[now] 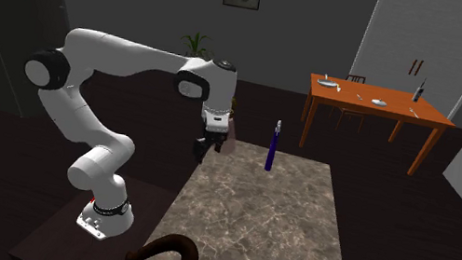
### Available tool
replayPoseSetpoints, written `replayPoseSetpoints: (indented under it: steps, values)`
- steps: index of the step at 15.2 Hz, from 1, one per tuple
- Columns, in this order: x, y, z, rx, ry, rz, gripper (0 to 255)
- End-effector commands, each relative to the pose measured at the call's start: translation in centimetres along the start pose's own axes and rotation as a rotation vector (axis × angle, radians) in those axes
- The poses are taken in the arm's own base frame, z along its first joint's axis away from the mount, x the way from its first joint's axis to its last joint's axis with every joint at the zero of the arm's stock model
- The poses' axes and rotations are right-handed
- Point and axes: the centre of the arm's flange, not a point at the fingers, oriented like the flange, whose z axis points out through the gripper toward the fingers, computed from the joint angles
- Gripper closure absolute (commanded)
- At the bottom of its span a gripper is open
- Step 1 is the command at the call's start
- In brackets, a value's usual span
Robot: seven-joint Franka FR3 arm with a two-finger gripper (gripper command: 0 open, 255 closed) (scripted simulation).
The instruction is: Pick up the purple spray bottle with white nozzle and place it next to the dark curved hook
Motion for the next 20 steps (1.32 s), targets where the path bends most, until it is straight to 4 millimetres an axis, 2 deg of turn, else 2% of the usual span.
replayPoseSetpoints:
  steps: [1, 10, 20]
  values:
    - [0.4, -2.2, 0.7, 0.022, -0.018, 0.067, 0]
    - [4.0, -12.0, 2.7, 0.113, -0.092, 0.339, 0]
    - [10.8, -21.5, 4.4, 0.215, -0.173, 0.642, 0]
